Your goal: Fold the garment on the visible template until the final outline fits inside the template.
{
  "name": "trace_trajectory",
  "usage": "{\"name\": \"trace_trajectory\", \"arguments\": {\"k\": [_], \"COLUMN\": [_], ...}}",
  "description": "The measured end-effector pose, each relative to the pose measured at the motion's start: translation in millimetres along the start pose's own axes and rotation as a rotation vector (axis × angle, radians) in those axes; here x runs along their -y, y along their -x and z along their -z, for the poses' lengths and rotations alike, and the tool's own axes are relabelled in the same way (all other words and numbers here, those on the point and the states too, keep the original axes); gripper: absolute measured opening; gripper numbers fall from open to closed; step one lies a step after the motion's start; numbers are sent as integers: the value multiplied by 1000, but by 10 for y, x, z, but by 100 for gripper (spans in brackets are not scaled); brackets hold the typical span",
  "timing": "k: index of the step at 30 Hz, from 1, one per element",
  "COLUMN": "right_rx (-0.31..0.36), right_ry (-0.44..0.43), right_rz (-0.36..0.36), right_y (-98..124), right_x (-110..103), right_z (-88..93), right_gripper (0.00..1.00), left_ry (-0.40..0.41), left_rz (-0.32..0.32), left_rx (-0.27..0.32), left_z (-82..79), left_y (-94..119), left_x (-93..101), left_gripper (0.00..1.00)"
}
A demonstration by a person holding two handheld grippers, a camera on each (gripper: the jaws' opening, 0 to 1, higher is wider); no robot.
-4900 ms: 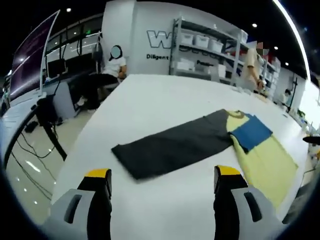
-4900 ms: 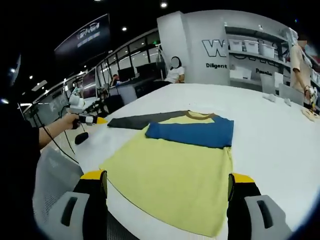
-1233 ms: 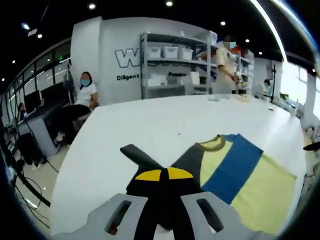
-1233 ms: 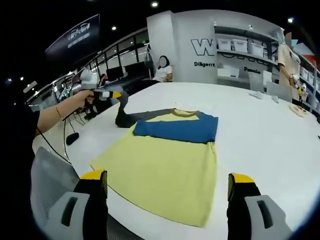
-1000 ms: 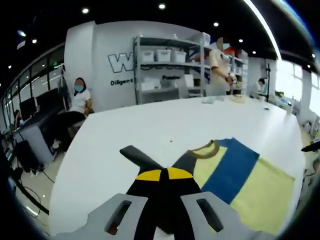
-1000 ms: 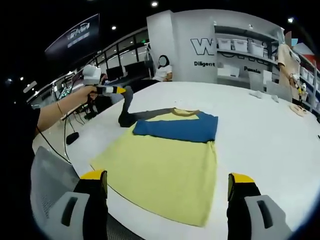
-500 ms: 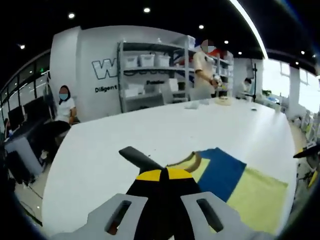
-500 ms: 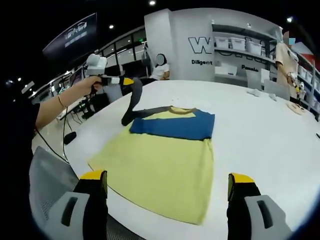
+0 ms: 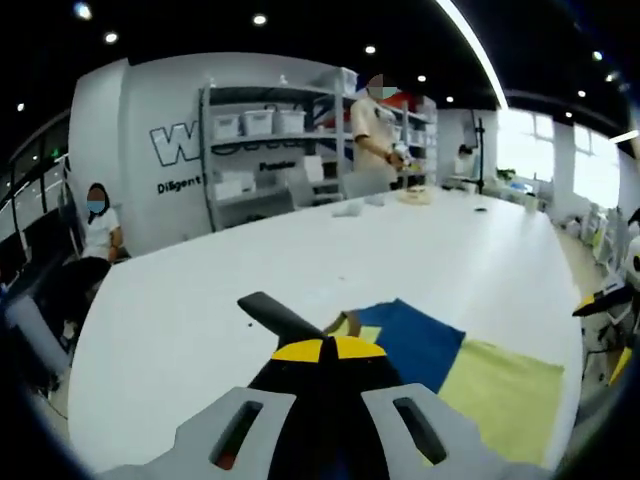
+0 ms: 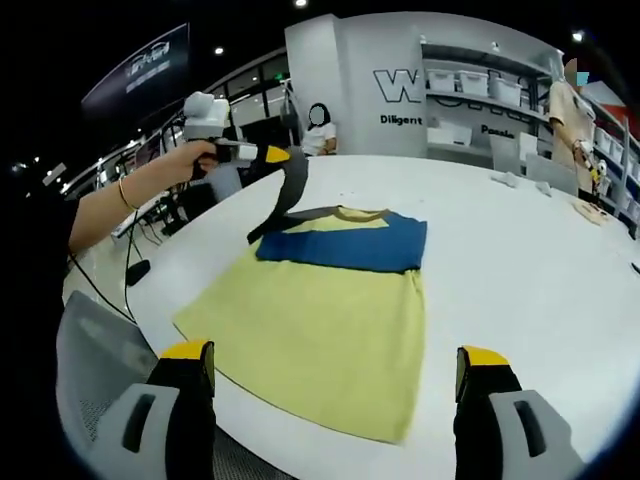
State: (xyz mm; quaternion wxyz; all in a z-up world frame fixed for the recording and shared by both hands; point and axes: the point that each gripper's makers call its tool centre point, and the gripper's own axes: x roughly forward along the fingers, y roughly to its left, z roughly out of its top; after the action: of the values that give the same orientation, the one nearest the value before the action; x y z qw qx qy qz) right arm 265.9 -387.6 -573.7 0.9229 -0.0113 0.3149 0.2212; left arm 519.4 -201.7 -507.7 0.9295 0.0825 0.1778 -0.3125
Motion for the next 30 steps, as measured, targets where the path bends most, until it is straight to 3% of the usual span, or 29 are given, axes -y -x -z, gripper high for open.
{"name": "trace_trajectory", "arguments": {"k": [20, 30], "right_rx": [-23, -38], "right_ry": [3, 1], "right_rz": [21, 29], "right_y": [-36, -39], "right_x": [63, 83], "right_z": [65, 130], "right_gripper": [99, 99], "left_ry": [-93, -162], "left_rz": [127, 204], "left_rx": [-32, -63], "left_z": [18, 159], "left_y": [-395, -460], "left_x": [708, 1046], "left_gripper": [0, 0]}}
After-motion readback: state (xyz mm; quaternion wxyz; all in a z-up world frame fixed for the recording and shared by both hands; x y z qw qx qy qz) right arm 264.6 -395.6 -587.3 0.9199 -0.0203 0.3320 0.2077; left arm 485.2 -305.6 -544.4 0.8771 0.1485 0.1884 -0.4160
